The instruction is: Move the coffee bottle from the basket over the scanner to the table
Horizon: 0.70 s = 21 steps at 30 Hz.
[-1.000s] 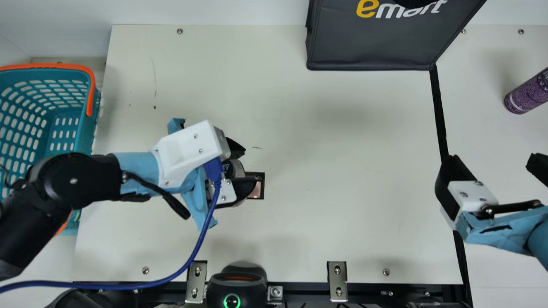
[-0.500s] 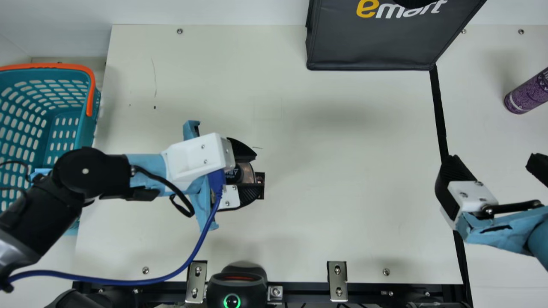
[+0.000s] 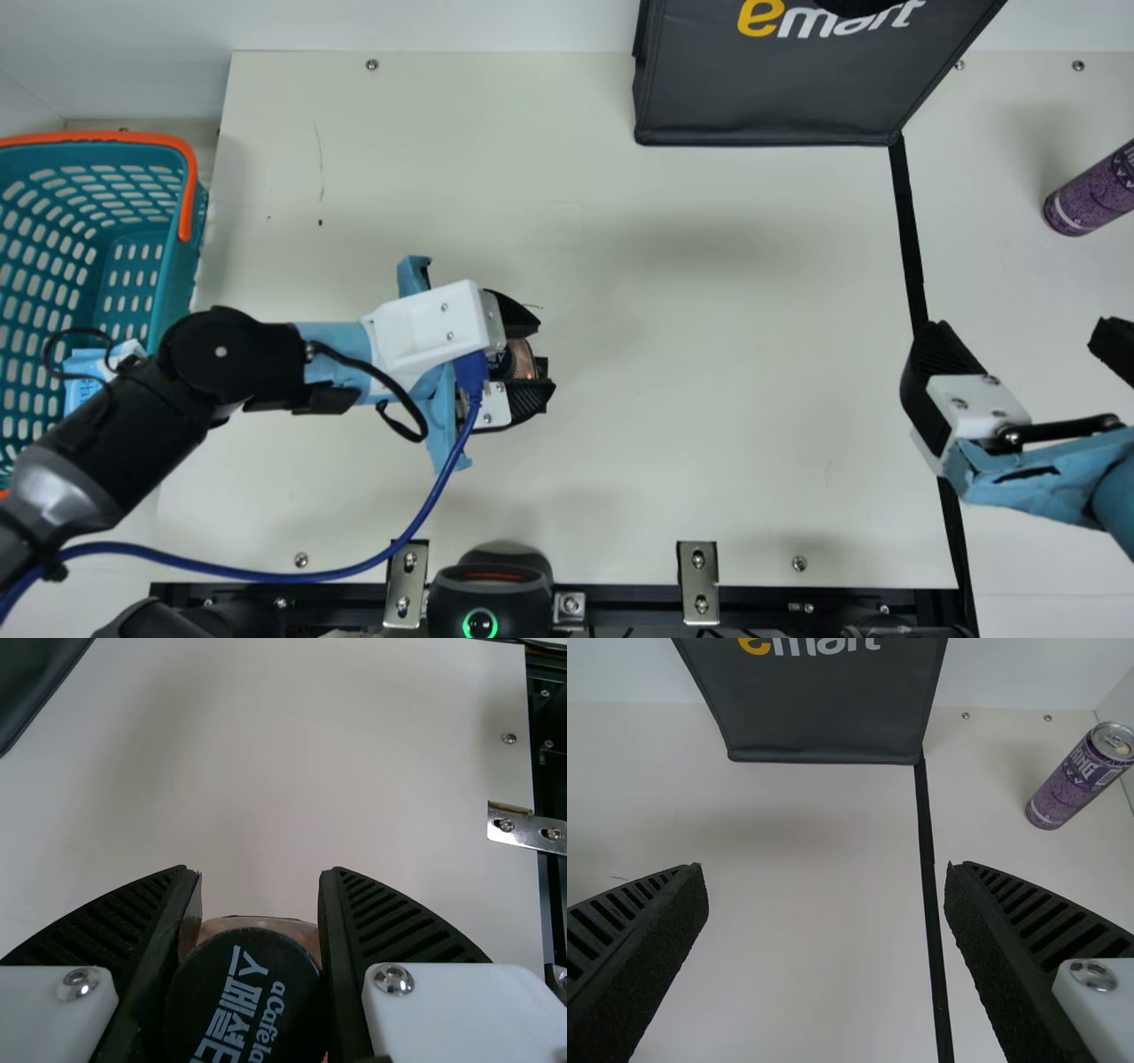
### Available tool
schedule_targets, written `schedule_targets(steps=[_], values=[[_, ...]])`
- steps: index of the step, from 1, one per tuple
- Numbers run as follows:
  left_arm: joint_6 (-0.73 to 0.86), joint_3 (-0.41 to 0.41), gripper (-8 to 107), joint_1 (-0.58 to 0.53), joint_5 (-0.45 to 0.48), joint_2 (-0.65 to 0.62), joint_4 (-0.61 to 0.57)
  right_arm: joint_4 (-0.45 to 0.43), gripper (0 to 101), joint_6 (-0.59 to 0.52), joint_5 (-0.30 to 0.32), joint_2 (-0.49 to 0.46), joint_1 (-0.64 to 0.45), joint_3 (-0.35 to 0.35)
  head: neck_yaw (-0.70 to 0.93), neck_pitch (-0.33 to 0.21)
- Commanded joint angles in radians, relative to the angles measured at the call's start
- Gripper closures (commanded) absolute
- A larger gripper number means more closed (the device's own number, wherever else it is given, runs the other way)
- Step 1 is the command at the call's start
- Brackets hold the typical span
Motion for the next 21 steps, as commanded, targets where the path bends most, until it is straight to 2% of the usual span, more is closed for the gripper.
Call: schedule_targets(steps=[1, 14, 19, 21], values=[[-0.002, 0.001, 70, -0.001, -0.005, 0.002, -0.001, 0.0, 6, 0.0, 0.0, 0.0, 0.0, 0.0, 0.002, -0.03], [-0.04, 0.004, 27, -0.002, -0.013, -0.004, -0.005, 0.0, 6, 0.0, 0.001, 0.0, 0.0, 0.0, 0.002, -0.03], [-0.155, 0.002, 10, 0.001, -0.02, -0.054, 0.036, 0.0, 6, 0.0, 0.001, 0.0, 0.0, 0.0, 0.002, -0.03], [-0.227, 0.003, 9, 0.006, -0.019, -0.086, 0.065, 0.0, 6, 0.0, 0.001, 0.0, 0.0, 0.0, 0.002, -0.03]])
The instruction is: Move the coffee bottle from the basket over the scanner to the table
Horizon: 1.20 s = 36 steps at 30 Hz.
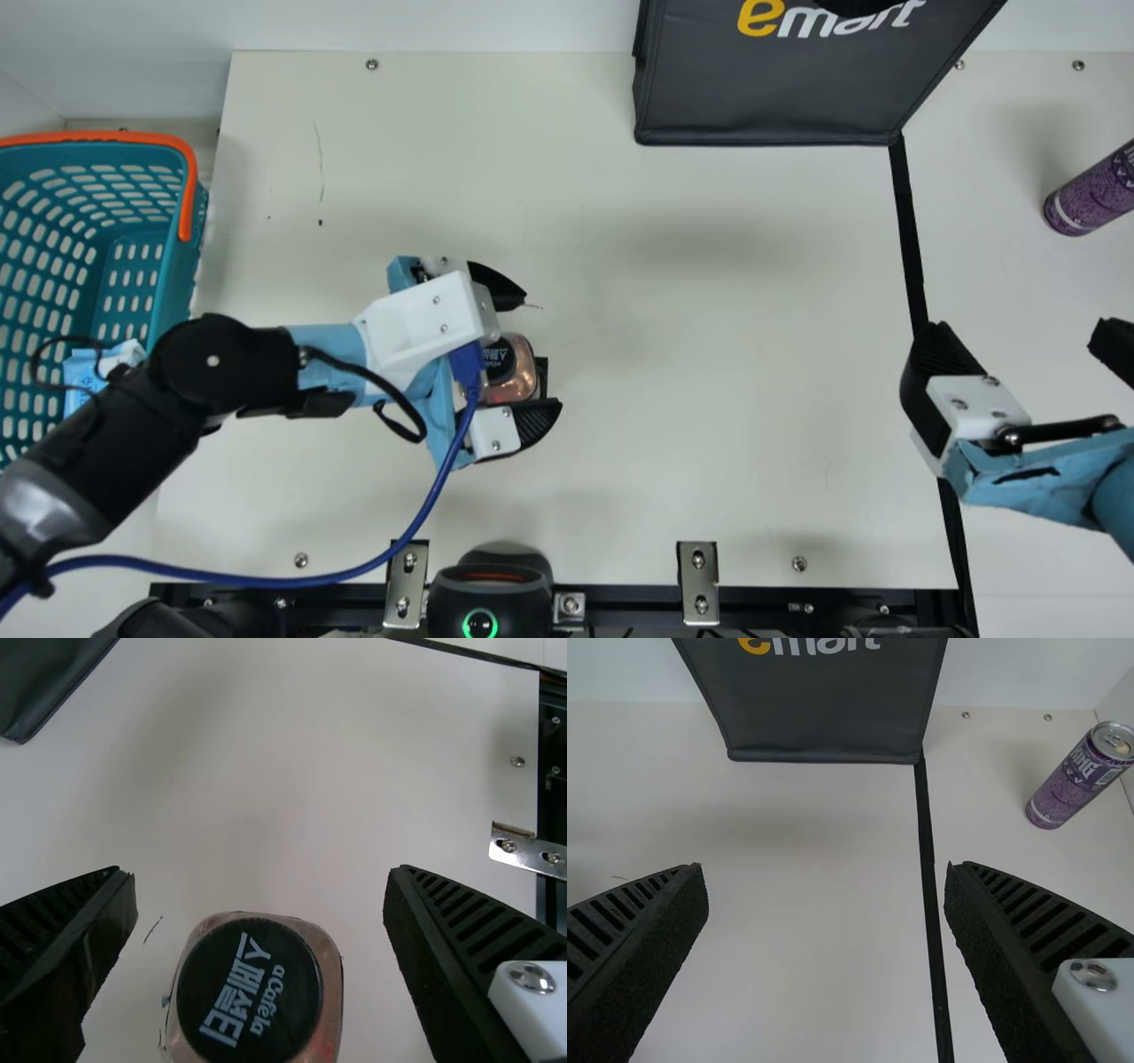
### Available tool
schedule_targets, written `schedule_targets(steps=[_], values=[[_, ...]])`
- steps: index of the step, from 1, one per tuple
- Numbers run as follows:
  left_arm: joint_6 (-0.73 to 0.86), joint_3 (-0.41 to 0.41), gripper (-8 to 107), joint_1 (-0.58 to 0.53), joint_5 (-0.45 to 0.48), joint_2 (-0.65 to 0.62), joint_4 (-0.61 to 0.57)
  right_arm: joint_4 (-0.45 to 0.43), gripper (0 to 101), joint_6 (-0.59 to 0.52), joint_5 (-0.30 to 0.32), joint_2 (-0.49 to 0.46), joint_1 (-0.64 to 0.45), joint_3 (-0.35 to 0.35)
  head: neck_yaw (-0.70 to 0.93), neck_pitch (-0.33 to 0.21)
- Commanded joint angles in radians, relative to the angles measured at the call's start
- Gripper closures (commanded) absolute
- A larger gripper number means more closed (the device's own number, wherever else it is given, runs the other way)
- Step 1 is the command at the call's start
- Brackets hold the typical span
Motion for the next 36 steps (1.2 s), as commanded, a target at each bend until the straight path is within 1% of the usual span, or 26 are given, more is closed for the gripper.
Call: schedule_targets(steps=[1, 7, 15, 20, 27, 32, 36], values=[[-0.116, 0.0, 9, 0.006, 0.002, -0.038, 0.036, 0.0, 6, 0.0, 0.0, 0.0, 0.0, 0.0, 0.002, -0.029], [-0.362, 0.005, 9, 0.03, 0.028, -0.161, 0.167, 0.0, 6, 0.0, 0.0, 0.0, 0.0, 0.0, 0.002, -0.029], [-0.687, -0.002, 9, 0.065, 0.078, -0.317, 0.395, 0.0, 6, 0.0, 0.0, 0.0, 0.0, 0.0, 0.002, -0.029], [-0.861, -0.015, 9, 0.073, 0.142, -0.396, 0.519, 0.0, 6, 0.0, 0.0, 0.0, 0.0, 0.0, 0.002, -0.029], [-1.071, -0.043, 9, 0.055, 0.254, -0.485, 0.65, 0.0, 6, 0.0, -0.001, 0.0, 0.0, 0.0, 0.002, -0.029], [-1.219, -0.071, 9, 0.023, 0.334, -0.518, 0.724, 0.0, 6, 0.0, -0.001, 0.0, 0.0, 0.0, 0.002, -0.029], [-1.343, -0.095, 9, -0.026, 0.368, -0.522, 0.785, 0.0, 6, 0.0, -0.001, 0.0, 0.0, 0.0, 0.002, -0.029]])
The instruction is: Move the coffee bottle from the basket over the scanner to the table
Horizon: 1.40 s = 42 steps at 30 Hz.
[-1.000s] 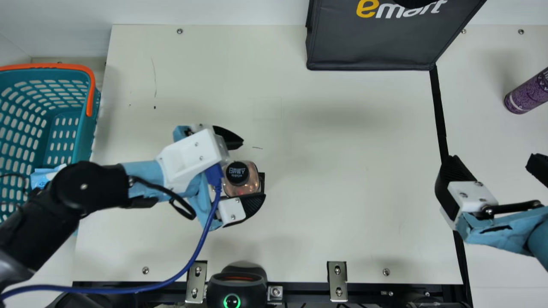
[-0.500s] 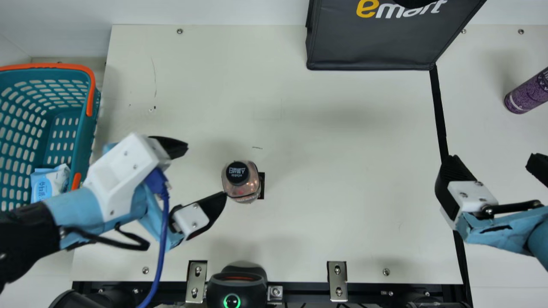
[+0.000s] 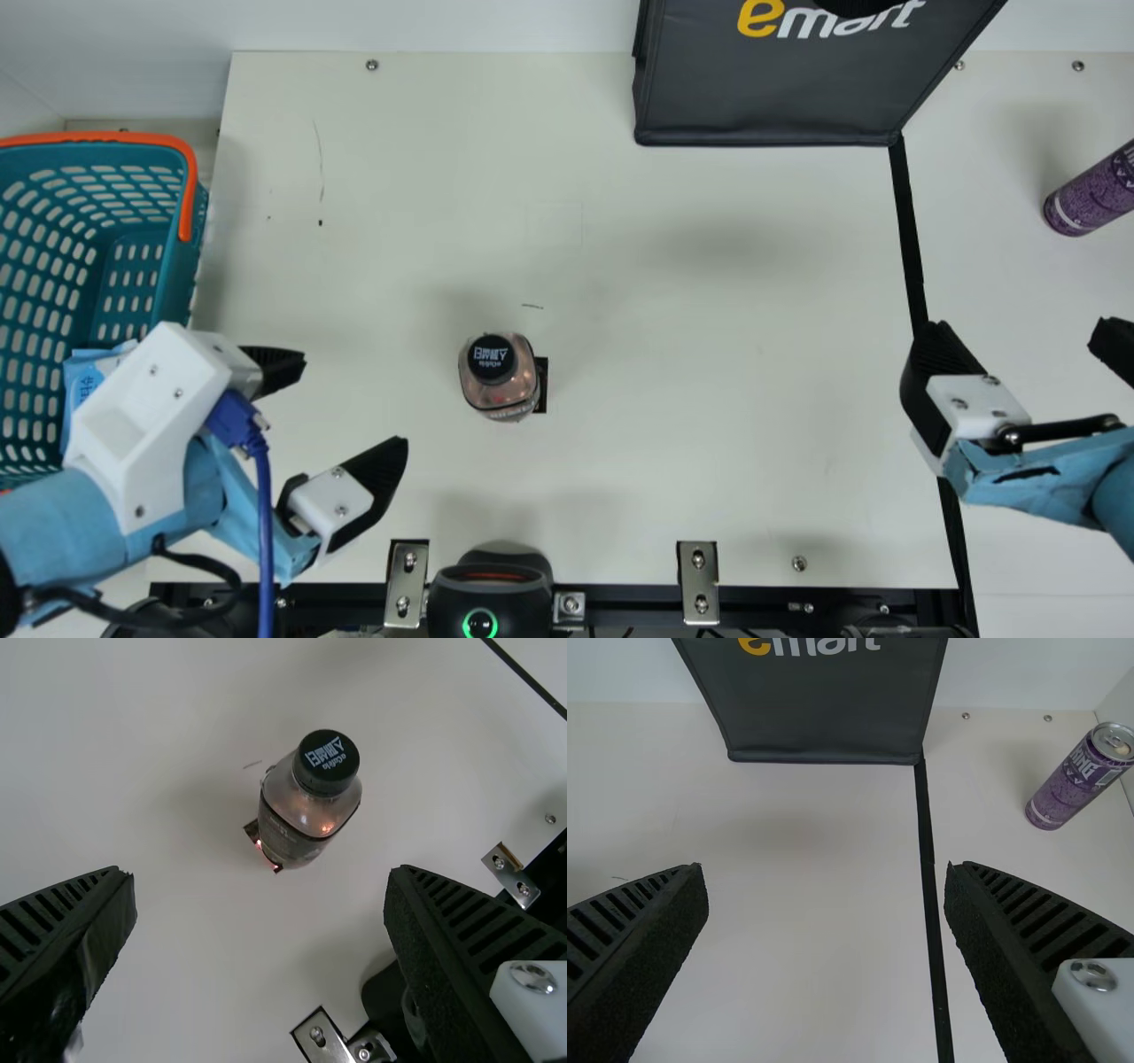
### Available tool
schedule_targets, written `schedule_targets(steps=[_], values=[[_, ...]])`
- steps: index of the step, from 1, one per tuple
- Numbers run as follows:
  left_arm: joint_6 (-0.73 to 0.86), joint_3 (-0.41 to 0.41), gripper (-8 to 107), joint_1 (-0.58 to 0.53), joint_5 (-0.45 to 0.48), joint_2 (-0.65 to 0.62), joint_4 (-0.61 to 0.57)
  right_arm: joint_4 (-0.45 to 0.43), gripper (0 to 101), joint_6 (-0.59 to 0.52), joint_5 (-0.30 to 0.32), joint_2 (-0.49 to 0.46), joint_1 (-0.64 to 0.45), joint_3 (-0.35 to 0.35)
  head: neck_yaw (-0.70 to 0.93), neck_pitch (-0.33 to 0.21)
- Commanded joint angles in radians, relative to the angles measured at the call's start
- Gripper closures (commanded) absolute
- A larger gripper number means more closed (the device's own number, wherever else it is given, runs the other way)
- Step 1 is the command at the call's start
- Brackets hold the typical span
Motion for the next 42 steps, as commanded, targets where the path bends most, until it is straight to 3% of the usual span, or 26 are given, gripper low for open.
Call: schedule_targets(steps=[1, 16, 28, 36, 42], values=[[-0.124, -0.012, 9, -0.033, 0.012, 0.002, 0.041, 0.0, 6, 0.0, 0.0, 0.0, 0.0, 0.0, 0.002, -0.029], [-0.703, -0.093, 9, -0.446, -0.07, 0.14, 0.423, 0.0, 6, 0.0, 0.0, 0.0, 0.0, 0.0, 0.002, -0.029], [-1.223, -0.208, 9, -0.799, 0.033, 0.35, 0.734, 0.0, 6, 0.0, 0.001, 0.0, 0.0, 0.0, 0.002, -0.029], [-1.458, -0.254, 9, -0.88, 0.138, 0.471, 0.841, 0.0, 6, 0.0, 0.001, 0.0, 0.0, 0.0, 0.002, -0.029], [-1.562, -0.232, 9, -0.862, 0.145, 0.523, 0.888, 0.0, 6, 0.0, 0.001, 0.0, 0.0, 0.0, 0.002, -0.029]])
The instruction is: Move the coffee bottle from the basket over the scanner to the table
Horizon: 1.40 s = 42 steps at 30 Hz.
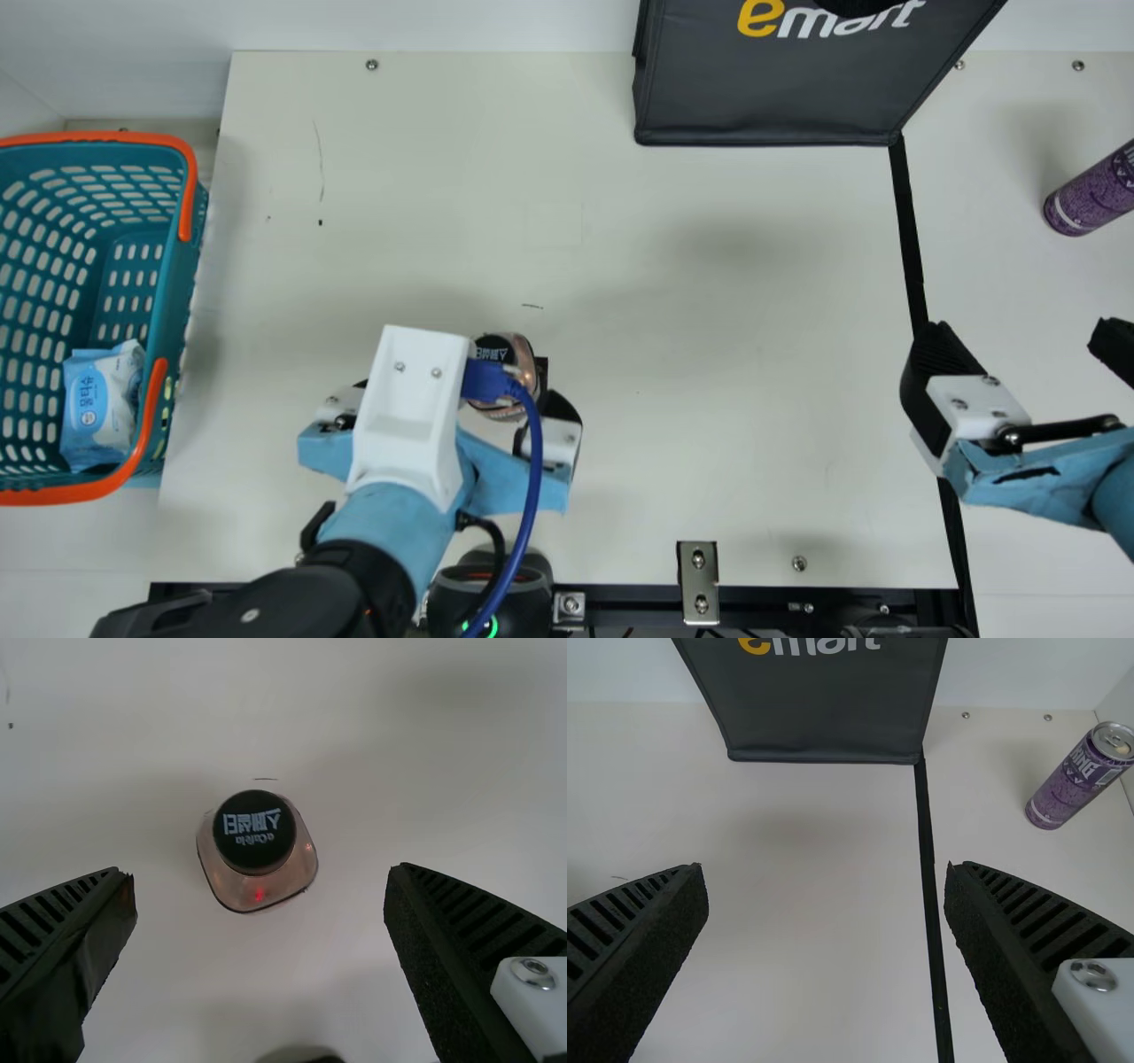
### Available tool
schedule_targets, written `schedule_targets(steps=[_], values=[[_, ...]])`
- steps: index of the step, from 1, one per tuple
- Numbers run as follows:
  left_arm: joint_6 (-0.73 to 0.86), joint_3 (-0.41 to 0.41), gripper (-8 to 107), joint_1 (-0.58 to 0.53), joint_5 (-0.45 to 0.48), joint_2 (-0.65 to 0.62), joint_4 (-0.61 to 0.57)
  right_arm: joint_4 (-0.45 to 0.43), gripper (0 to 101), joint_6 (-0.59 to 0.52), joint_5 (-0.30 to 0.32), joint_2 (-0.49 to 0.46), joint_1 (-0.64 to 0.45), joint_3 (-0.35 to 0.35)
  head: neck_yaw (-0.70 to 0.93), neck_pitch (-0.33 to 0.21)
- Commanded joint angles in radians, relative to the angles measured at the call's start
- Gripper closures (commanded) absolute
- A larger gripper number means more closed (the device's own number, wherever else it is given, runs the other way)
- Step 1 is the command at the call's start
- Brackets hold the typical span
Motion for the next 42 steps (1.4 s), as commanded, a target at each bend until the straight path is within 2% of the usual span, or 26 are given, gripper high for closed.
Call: schedule_targets(steps=[1, 7, 22, 35, 42], values=[[-0.052, 0.007, 9, 0.004, 0.0, 0.011, 0.01, 0.0, 6, 0.0, 0.0, 0.0, 0.0, 0.0, 0.002, -0.029], [-0.109, 0.023, 9, 0.014, -0.011, 0.046, 0.041, 0.0, 6, 0.0, 0.0, 0.0, 0.0, 0.0, 0.002, -0.029], [-0.214, 0.102, 9, 0.08, -0.145, 0.142, 0.168, 0.0, 6, 0.0, 0.0, 0.0, 0.0, 0.0, 0.002, -0.029], [-0.265, 0.12, 9, 0.097, -0.193, 0.188, 0.203, 0.0, 6, 0.0, -0.001, 0.0, 0.0, 0.0, 0.002, -0.029], [-0.275, 0.127, 54, 0.107, -0.206, 0.2, 0.21, 0.0, 6, 0.0, -0.001, 0.0, 0.0, 0.0, 0.002, -0.029]])
